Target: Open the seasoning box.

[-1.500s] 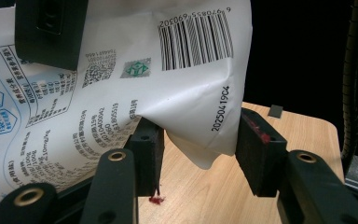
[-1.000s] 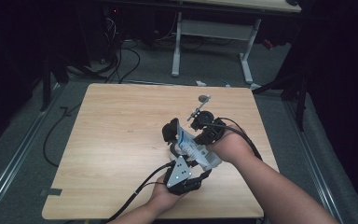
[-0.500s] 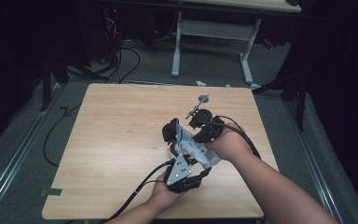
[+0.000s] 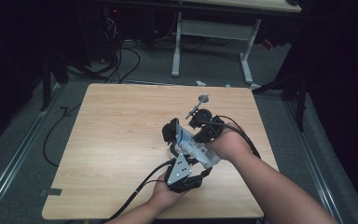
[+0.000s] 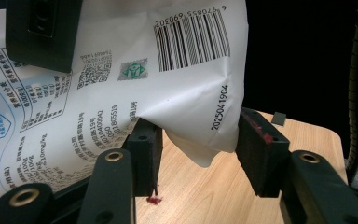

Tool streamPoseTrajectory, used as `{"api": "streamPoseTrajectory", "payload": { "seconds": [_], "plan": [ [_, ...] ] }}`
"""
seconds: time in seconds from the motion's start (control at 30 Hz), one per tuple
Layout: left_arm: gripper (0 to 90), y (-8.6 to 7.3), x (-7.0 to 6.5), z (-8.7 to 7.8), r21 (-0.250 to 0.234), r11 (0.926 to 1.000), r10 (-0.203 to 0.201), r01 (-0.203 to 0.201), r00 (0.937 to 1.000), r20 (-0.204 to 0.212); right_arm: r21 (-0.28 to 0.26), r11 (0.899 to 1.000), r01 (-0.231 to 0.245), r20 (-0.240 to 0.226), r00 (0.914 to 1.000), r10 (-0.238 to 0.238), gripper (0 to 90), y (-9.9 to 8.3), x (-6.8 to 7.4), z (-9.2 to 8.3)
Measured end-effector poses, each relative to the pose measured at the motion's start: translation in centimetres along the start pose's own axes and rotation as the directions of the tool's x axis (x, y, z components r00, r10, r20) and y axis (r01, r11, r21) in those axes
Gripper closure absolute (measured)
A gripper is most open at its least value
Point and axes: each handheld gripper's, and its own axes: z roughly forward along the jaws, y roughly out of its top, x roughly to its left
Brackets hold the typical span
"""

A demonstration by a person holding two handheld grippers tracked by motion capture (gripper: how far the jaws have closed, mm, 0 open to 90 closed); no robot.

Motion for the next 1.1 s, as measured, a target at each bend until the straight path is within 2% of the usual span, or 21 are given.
{"api": "streamPoseTrajectory", "payload": {
  "seconds": [1.1],
  "plan": [
    [53.1, 0.1, 0.12, 0.02, -0.002, 1.0, -0.008, 0.008, 1.0, 0.004, -0.004, 1.0, -0.004, -0.003, 1.0, 0.004, 89.7, 0.1, -0.07, 0.24]
  ]
}}
